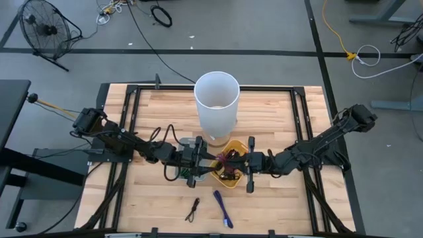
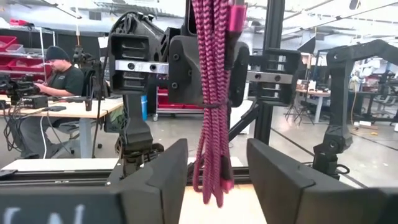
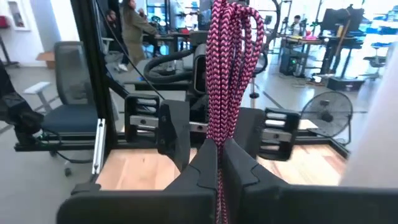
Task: Pick & Place USB Port
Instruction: Put the pink charger cable into the gray bin
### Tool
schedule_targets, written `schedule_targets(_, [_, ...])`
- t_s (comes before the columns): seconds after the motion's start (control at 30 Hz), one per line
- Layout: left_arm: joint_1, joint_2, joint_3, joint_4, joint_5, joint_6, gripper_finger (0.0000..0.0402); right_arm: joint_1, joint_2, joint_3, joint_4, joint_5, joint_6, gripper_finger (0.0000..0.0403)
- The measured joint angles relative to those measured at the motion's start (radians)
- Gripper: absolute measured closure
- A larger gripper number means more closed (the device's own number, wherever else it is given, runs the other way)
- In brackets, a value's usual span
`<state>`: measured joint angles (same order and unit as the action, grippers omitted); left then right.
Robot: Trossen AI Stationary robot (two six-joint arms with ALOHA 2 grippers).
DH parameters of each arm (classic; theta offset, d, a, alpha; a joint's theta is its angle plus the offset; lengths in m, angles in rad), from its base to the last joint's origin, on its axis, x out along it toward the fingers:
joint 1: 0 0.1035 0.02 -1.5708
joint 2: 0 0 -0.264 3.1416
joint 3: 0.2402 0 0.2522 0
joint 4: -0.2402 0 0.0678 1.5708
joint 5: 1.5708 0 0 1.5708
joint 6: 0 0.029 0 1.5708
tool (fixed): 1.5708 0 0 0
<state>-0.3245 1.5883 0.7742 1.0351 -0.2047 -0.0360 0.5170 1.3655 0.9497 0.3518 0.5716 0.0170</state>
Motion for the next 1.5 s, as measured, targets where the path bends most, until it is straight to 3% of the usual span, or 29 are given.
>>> schedule_targets(0.2, [0.000, 0.000, 0.000, -0.001, 0.000, 0.004, 0.0210, -0.047, 0.050, 0.000, 0.075, -0.121, -0.005, 0.0403])
schedule_targets(0.47, [0.000, 0.000, 0.000, -0.004, -0.003, 0.000, 0.0214, -0.098, 0.095, 0.000, 0.093, -0.152, 0.000, 0.0403])
schedule_targets(0.57, [0.001, 0.000, 0.000, -0.019, -0.009, -0.004, 0.0253, -0.108, 0.101, 0.000, 0.107, -0.184, 0.001, 0.0403])
schedule_targets(0.7, [0.002, 0.000, 0.000, -0.029, -0.016, 0.000, 0.0364, -0.110, 0.101, 0.000, 0.118, -0.200, 0.000, 0.0392])
schedule_targets(0.97, [0.002, -0.010, 0.000, -0.080, -0.013, -0.002, 0.0372, -0.109, 0.100, 0.000, 0.100, -0.248, -0.025, 0.0350])
schedule_targets(1.33, [-0.045, -0.172, -0.091, -0.391, -0.324, -0.105, 0.0373, -0.104, -0.008, 0.001, -0.120, -0.248, 0.060, 0.0332])
schedule_targets(1.5, [-0.045, -0.230, -0.207, -0.410, -0.340, -0.320, 0.0373, -0.086, -0.035, 0.001, -0.164, -0.243, 0.076, 0.0337])
